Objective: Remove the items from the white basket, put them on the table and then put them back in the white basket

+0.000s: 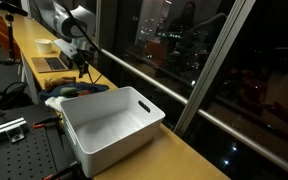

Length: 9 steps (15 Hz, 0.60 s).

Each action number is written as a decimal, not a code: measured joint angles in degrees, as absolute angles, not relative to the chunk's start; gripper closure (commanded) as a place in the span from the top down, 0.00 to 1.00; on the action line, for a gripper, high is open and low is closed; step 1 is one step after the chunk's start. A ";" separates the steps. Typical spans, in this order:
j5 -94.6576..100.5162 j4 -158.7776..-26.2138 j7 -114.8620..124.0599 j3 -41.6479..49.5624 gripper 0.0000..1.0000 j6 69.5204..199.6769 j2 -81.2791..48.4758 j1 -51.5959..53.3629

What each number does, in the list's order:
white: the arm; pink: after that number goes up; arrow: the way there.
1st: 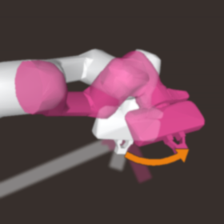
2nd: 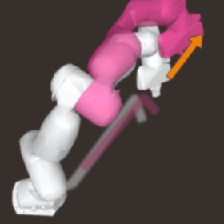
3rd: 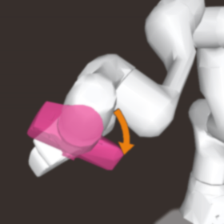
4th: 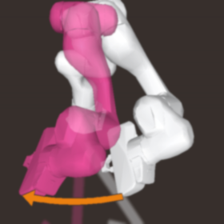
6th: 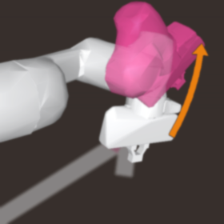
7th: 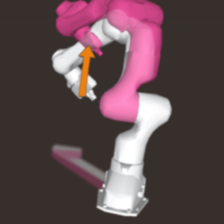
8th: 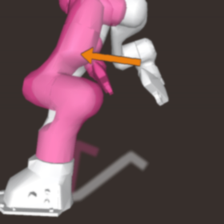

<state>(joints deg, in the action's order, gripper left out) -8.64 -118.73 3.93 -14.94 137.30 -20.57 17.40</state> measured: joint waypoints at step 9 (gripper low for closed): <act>5.77 -123.61 12.09 -8.12 1.00 143.05 -21.30 17.75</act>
